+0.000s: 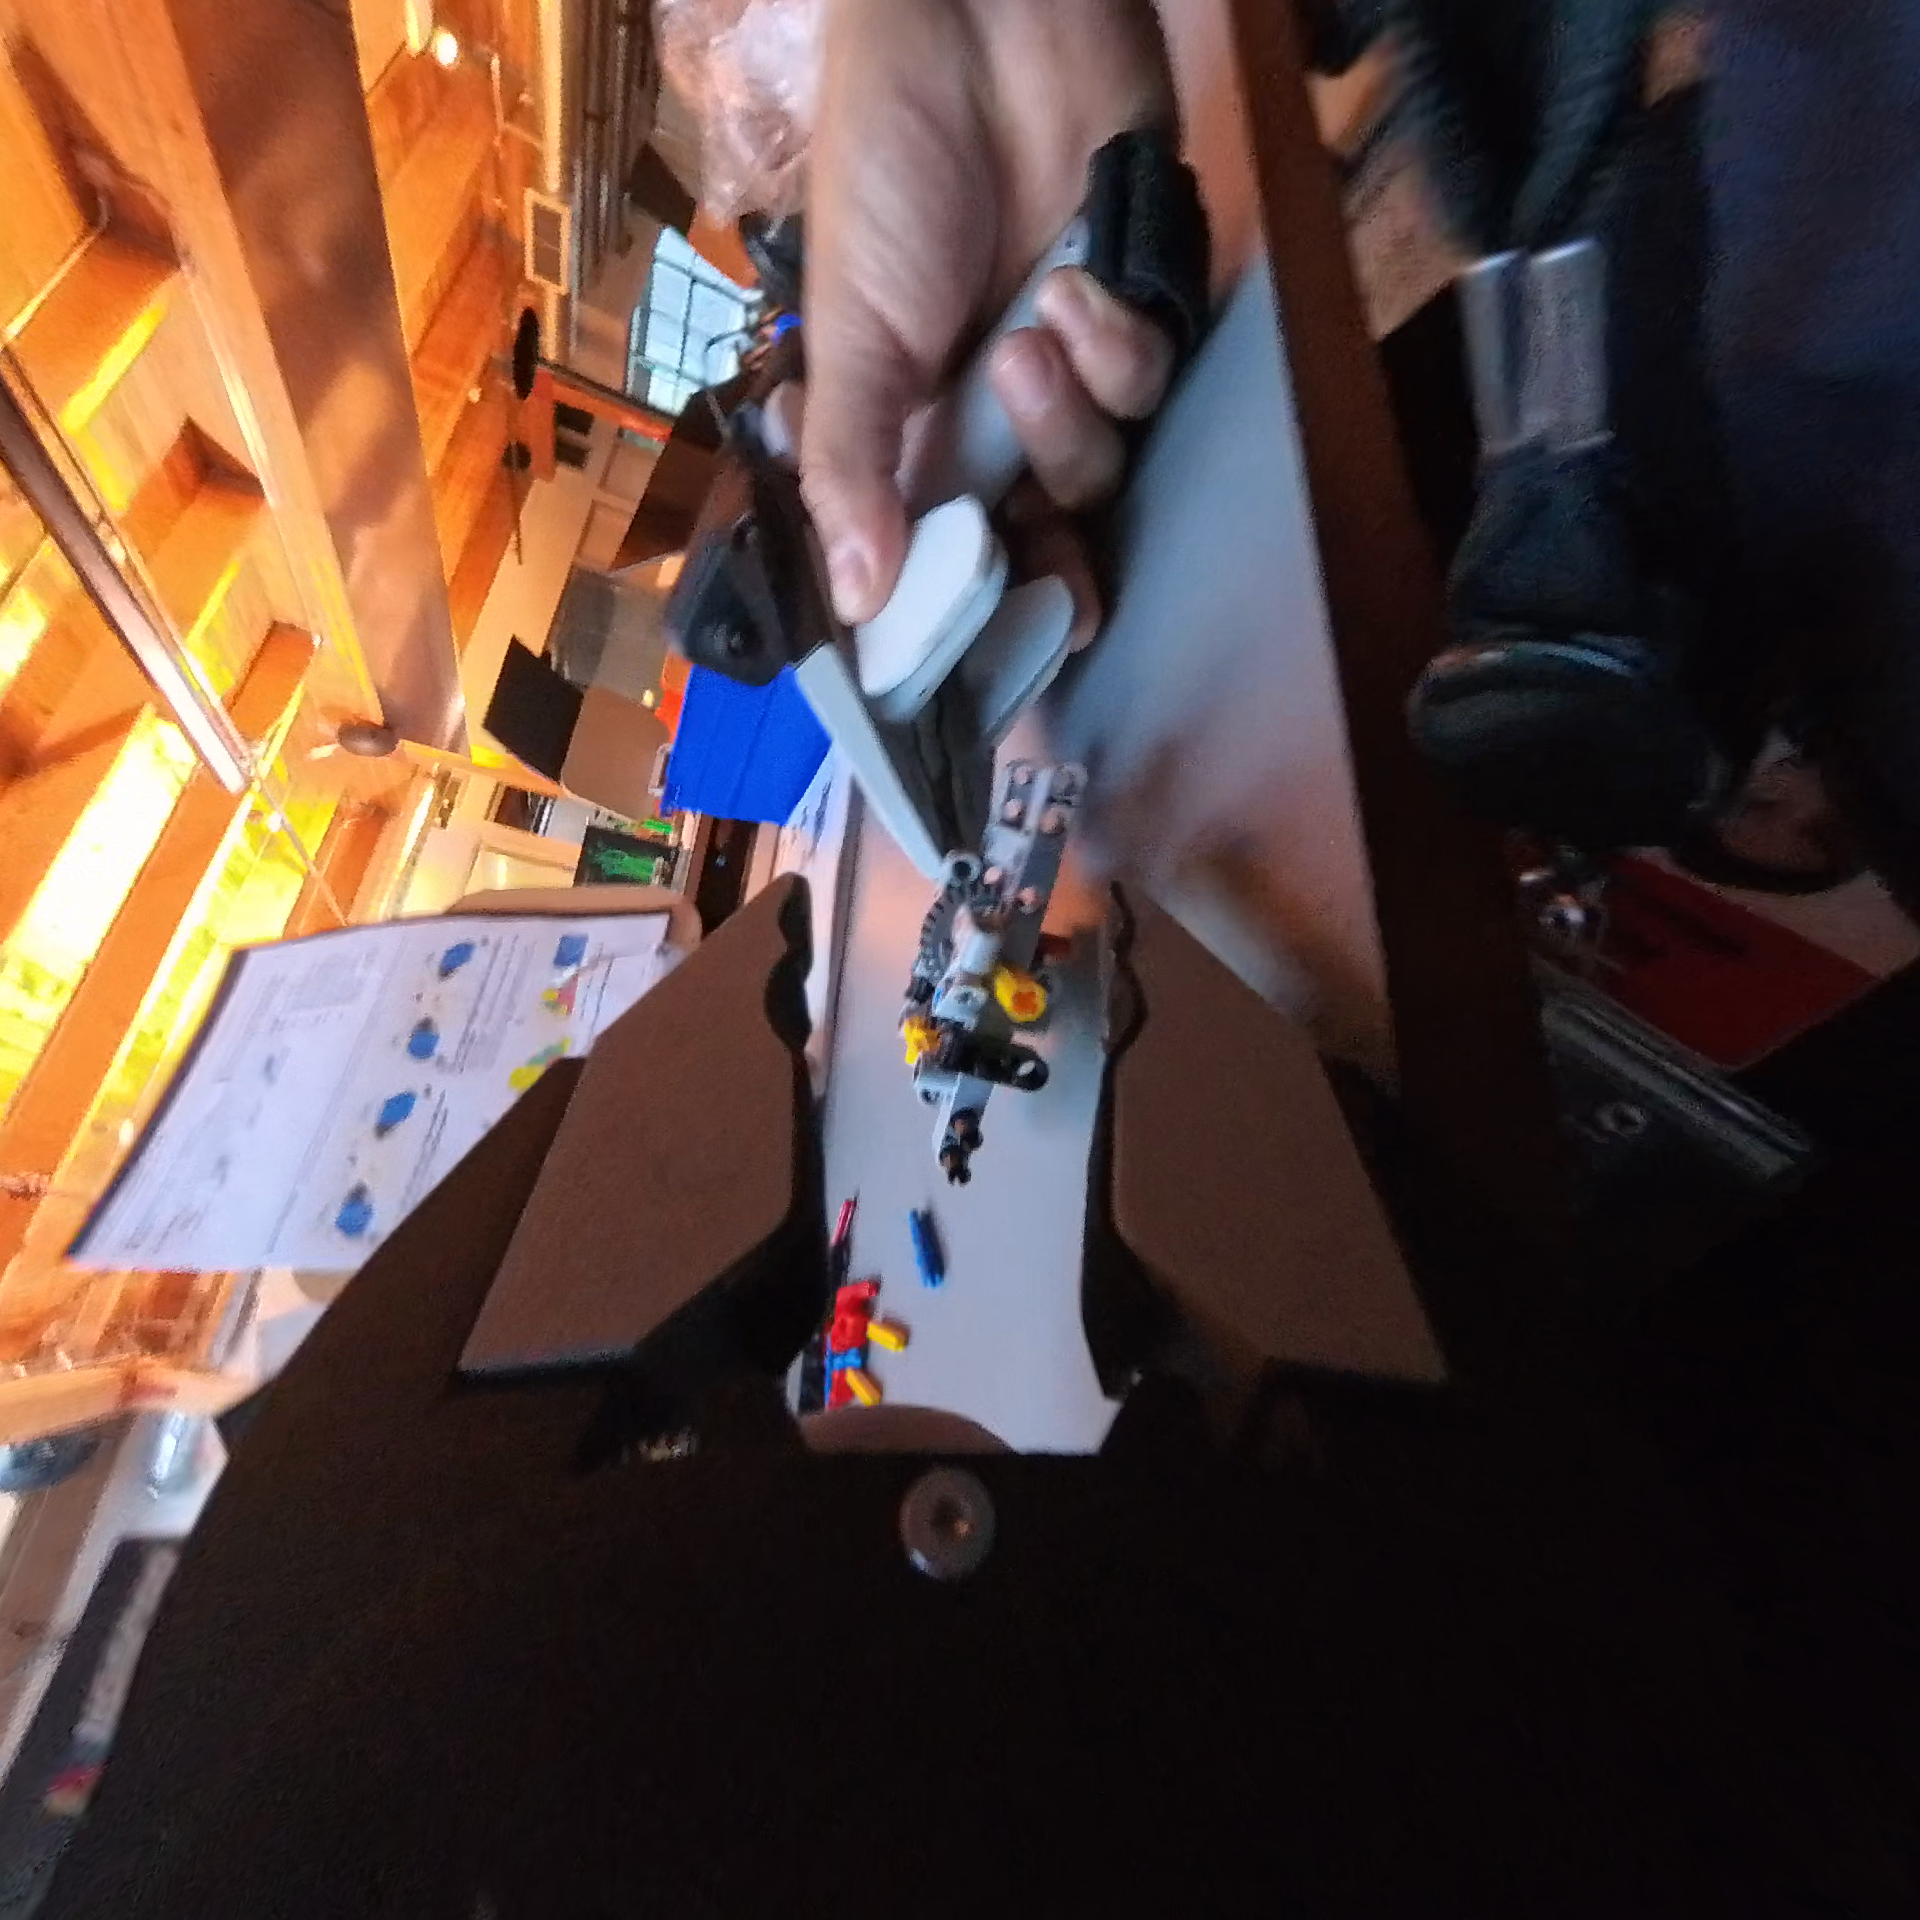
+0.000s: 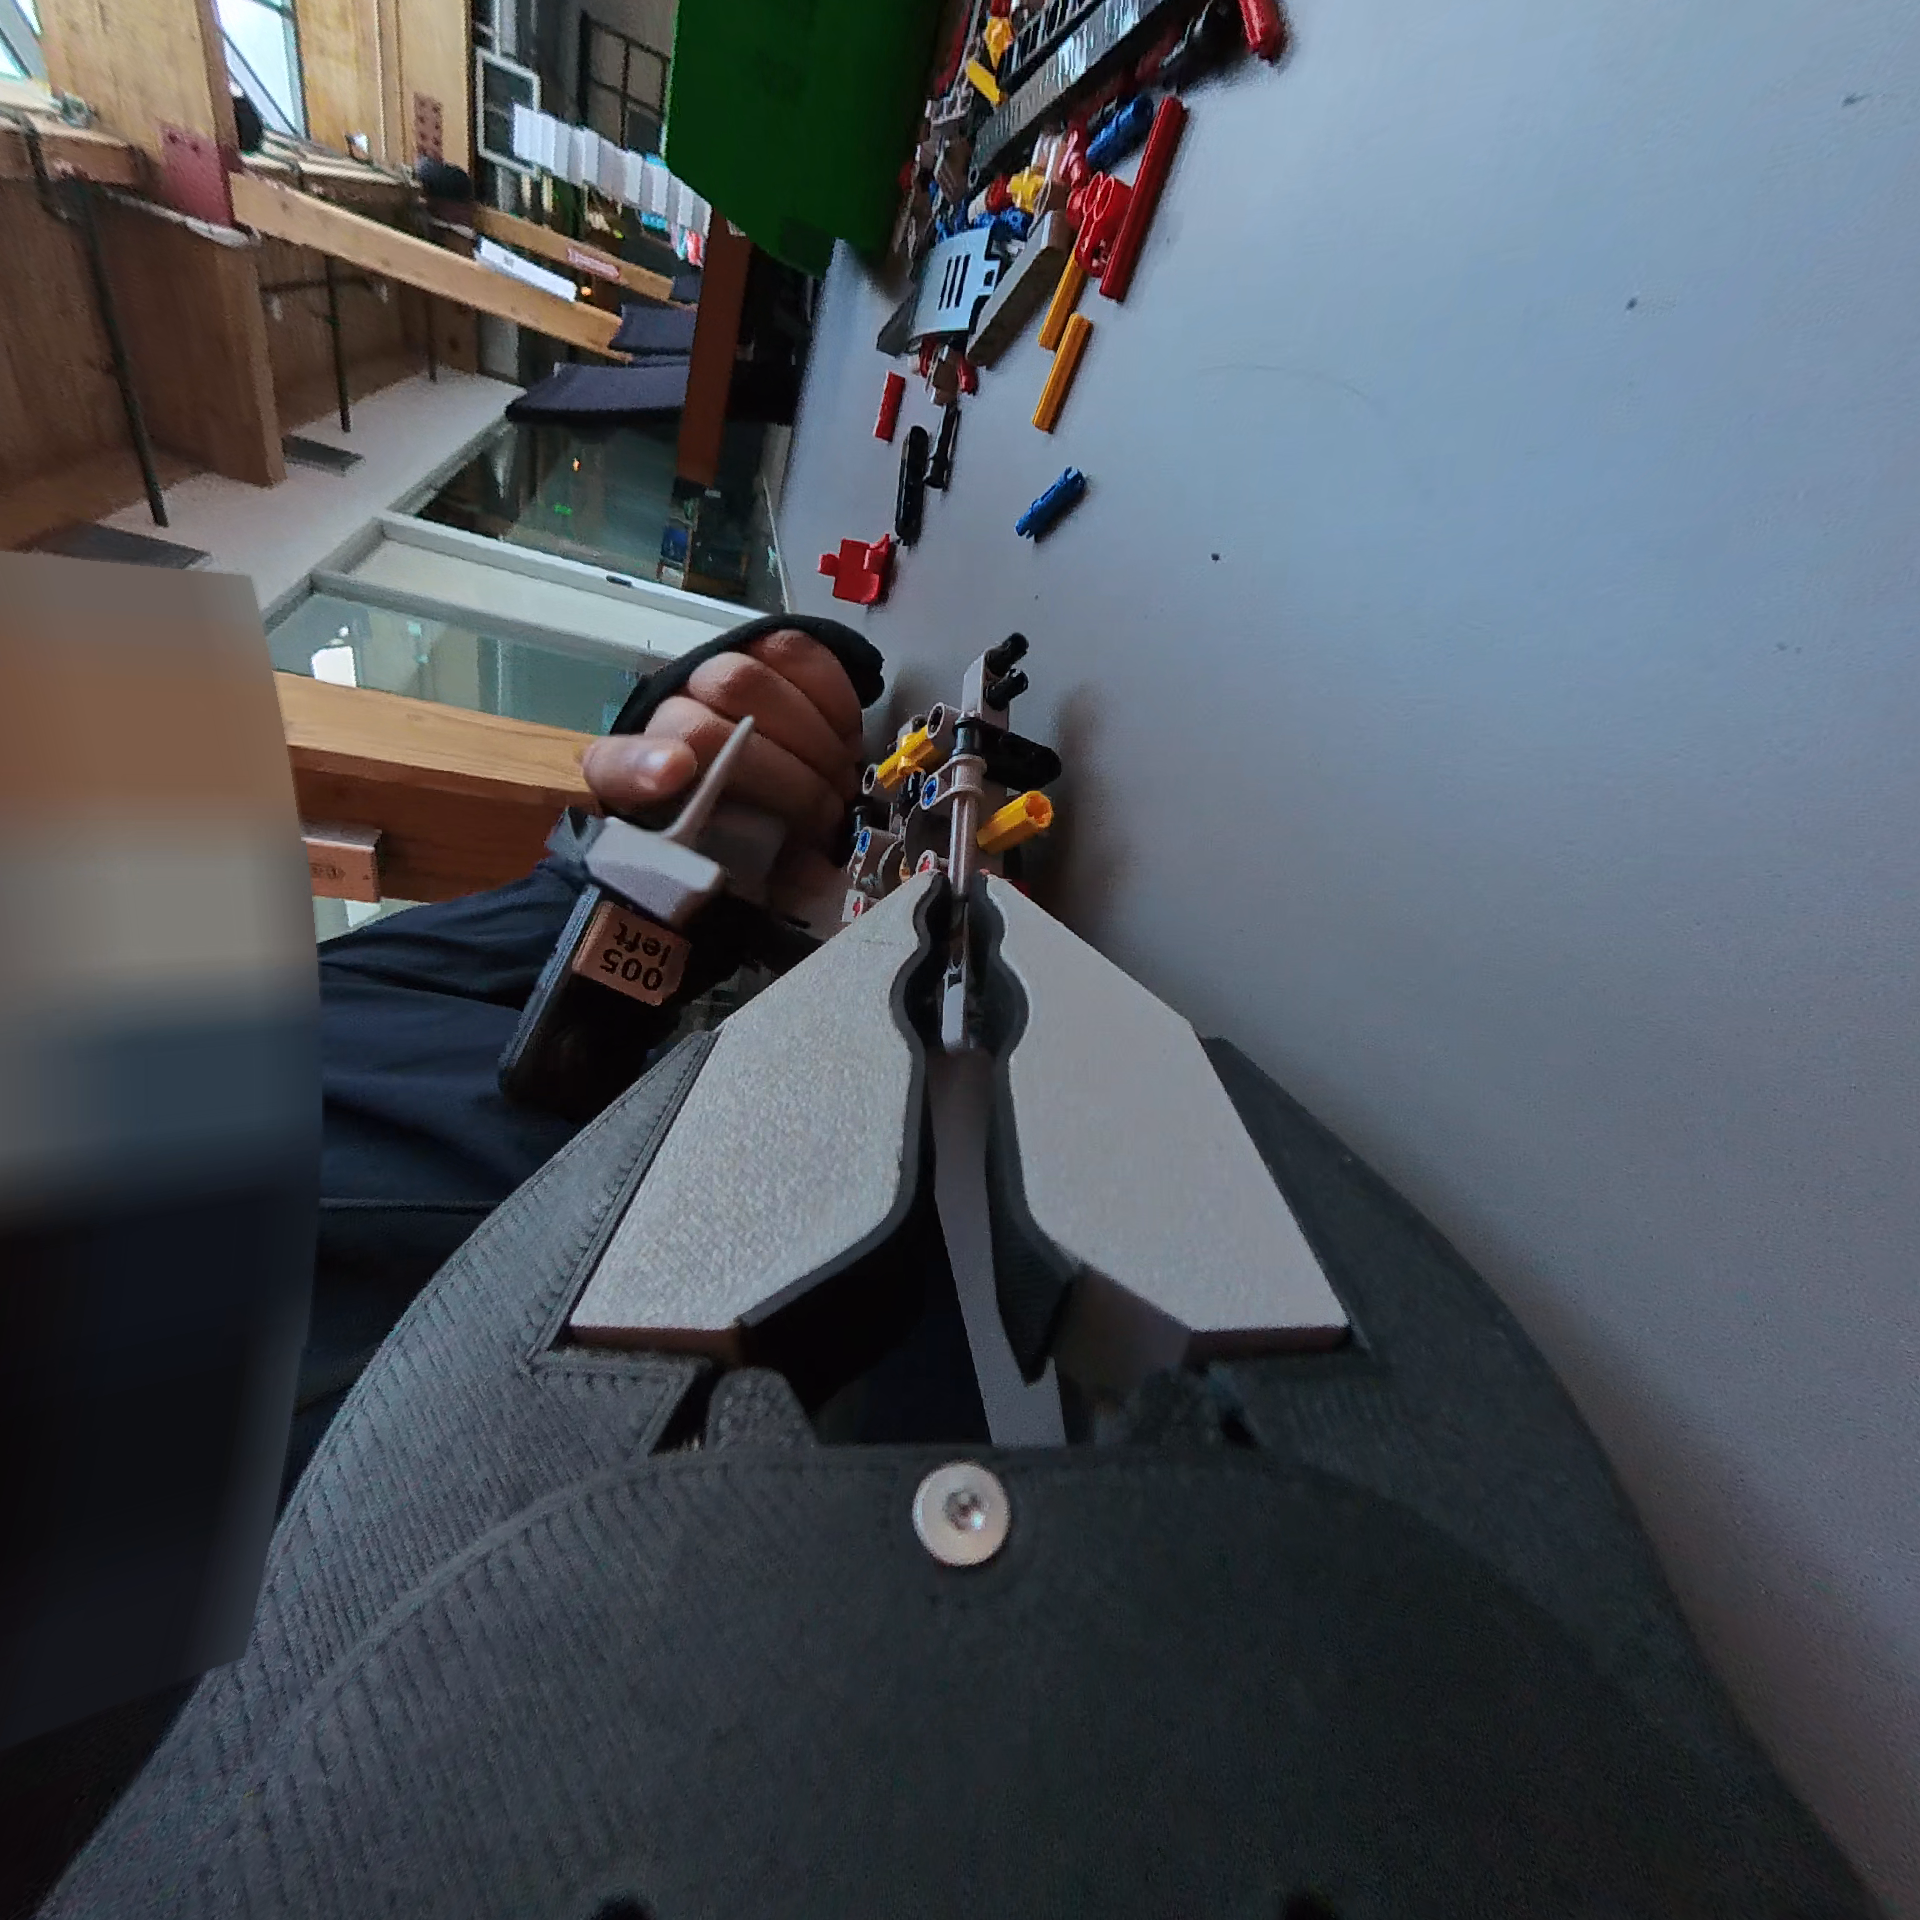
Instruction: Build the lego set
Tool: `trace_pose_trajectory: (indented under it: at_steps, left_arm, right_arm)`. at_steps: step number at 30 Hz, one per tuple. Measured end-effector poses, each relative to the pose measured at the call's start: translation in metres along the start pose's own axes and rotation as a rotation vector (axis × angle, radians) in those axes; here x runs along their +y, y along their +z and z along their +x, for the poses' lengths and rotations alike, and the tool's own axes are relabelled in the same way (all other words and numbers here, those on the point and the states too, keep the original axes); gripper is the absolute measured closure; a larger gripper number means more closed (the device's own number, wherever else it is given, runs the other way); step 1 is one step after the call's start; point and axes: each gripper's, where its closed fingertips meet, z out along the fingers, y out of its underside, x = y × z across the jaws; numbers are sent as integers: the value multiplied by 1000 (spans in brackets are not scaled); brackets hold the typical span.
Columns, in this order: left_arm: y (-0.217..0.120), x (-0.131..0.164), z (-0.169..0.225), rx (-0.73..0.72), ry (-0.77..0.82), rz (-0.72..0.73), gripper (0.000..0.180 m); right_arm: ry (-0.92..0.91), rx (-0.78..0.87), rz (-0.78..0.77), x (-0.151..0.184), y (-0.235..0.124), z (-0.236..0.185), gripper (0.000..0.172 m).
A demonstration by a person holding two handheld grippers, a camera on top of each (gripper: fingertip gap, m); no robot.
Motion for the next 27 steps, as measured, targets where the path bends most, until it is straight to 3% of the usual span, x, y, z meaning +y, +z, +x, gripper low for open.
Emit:
trace_pose_trajectory:
  at_steps: [5,10,14,17,21,22,24,27]
  left_arm:
    - [-7,23,-31,-59,-277,-45,120]
    - [-20,24,-35,-44,-354,-22,124]
    - [-31,37,-49,27,-702,-42,128]
    - [-30,46,-47,223,-1120,-30,134]
    - [-28,21,-57,594,-1637,199,133]
    - [-29,18,-60,661,-1703,250,140]
    - [-25,23,-47,762,-1732,188,156]
    - [-17,21,-30,845,-1728,118,152]
  right_arm:
    - [1,-16,30,-4,-3,-1,172]
    - [-2,-21,50,-5,-5,-2,172]
    - [-50,-60,78,-8,-8,-11,172]
    - [-150,-109,129,-11,-12,-26,172]
    - [-334,-88,147,-9,-13,-38,172]
    - [-387,-63,143,-8,-13,-39,172]
    - [-490,-13,145,-6,-16,-41,172]
    - [-618,61,144,-5,-20,-40,172]
